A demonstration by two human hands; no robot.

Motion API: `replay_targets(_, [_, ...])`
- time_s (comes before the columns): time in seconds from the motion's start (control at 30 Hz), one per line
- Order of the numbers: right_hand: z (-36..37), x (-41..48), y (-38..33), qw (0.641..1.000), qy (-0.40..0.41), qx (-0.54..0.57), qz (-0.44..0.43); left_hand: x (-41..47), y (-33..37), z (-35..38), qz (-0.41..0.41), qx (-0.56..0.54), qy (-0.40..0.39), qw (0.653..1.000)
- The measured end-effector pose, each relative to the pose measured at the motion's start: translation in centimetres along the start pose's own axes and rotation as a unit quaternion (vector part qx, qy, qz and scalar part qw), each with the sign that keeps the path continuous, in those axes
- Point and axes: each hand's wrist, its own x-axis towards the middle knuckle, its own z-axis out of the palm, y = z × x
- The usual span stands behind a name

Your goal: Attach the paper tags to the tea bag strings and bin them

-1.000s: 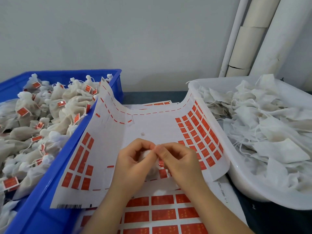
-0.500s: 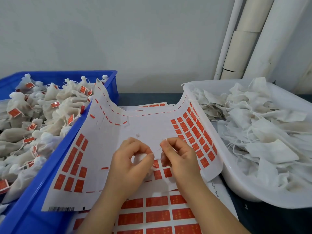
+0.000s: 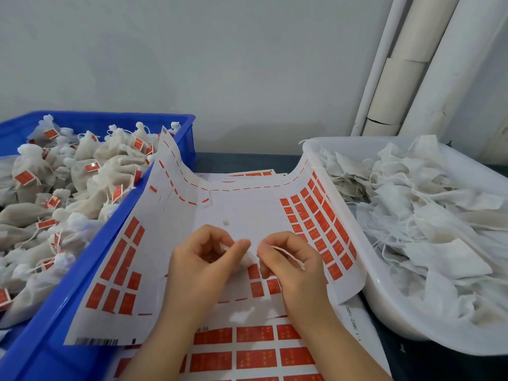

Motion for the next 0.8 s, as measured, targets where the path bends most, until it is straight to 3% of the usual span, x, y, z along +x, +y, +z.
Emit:
replay_targets(0.17, [0.0, 0.1, -0.4, 0.999, -0.004, -0.033, -0.013, 0.2, -0.3, 0.0, -0.045, -0.012, -0.063, 0.997])
replay_targets(0.47, [-0.2, 0.5, -0.2, 0.997, 0.048, -0.060, -0.032, 0.1, 0.0, -0.4, 0.008, -0.021, -0.140, 0.990])
replay_targets(0.63, [0.1, 0.4, 0.4, 0.997, -0.044, -0.070, -0.005, -0.3, 0.6, -0.7, 0.035, -0.074, -0.206, 0.975])
replay_targets(0.8, [0.4, 0.3, 0.8, 0.991, -0.029, -0.128, -0.010, -0.7, 0.3, -0.4, 0.069, -0.008, -0.165, 0.984])
